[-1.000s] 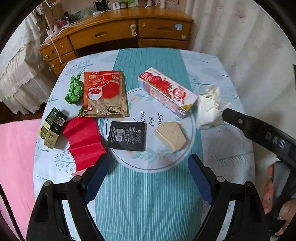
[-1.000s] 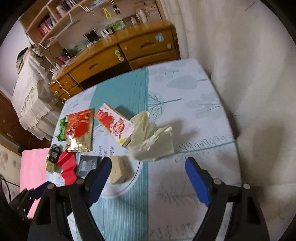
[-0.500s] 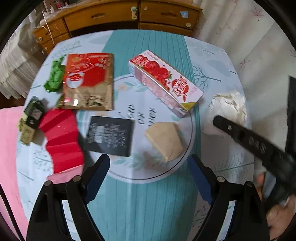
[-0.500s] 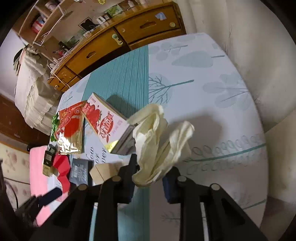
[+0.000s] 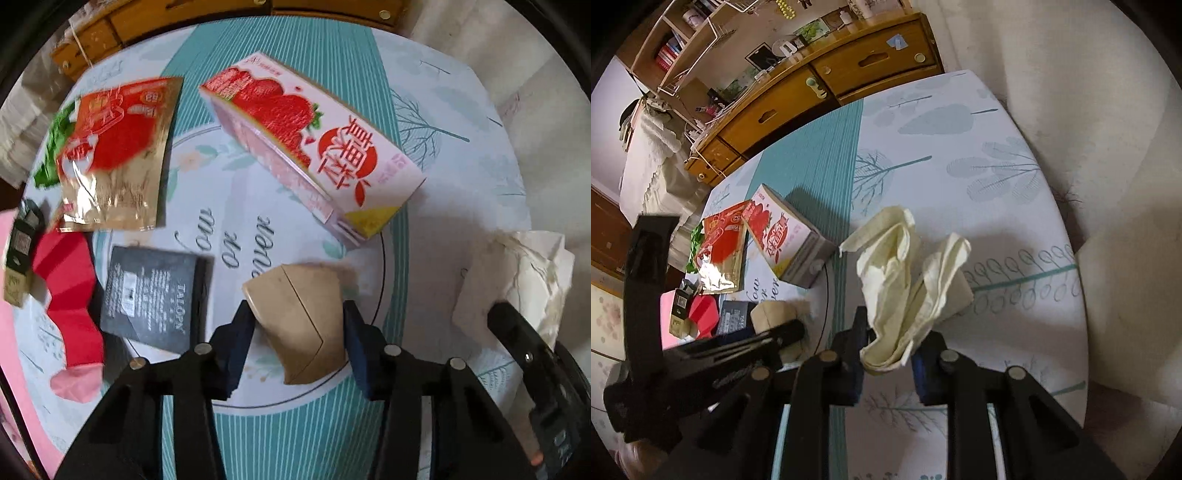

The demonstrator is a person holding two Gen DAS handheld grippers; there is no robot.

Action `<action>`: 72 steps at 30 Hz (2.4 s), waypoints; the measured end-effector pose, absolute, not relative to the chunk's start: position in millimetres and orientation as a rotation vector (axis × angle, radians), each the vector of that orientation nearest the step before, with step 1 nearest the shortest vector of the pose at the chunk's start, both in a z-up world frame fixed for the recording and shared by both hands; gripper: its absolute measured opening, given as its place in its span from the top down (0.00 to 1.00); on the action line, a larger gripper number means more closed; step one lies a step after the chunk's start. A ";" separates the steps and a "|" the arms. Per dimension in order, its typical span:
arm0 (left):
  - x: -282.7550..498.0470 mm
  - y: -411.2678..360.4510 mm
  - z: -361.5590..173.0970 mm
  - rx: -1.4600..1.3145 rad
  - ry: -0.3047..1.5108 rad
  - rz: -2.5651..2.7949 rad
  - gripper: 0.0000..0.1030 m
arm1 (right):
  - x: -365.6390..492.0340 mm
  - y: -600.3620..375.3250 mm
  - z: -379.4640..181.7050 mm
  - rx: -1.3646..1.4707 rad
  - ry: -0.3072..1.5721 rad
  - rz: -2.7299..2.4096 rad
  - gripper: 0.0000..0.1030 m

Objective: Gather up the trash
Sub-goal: 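Grasp the beige soap bar with the left tool while the right tool grasps the white tissue, then carry soap bar and tissue over the bin and open both tools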

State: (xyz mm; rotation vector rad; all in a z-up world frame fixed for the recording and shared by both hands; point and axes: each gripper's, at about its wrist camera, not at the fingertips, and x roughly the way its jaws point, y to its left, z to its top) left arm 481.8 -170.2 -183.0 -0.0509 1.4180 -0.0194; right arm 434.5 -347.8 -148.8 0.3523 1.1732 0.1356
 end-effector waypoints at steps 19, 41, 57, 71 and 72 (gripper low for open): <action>359.3 -105.4 -98.2 -0.120 1.194 -0.162 0.59 | 359.5 -310.2 -114.4 0.359 1.092 0.165 0.81; 69.2 71.3 -65.1 0.029 1.092 -0.306 0.59 | 52.5 -139.8 -78.7 0.359 1.052 0.130 0.82; 7.4 41.9 -261.6 0.096 1.315 -0.297 0.59 | -22.3 -122.1 -245.6 0.349 1.336 0.119 0.81; 21.4 17.8 -457.1 0.101 1.438 -0.246 0.58 | -14.8 -142.0 -455.0 0.326 1.467 0.151 0.76; 22.0 19.5 -465.9 0.092 1.448 -0.243 0.54 | -10.4 -142.2 -463.6 0.330 1.475 0.156 0.76</action>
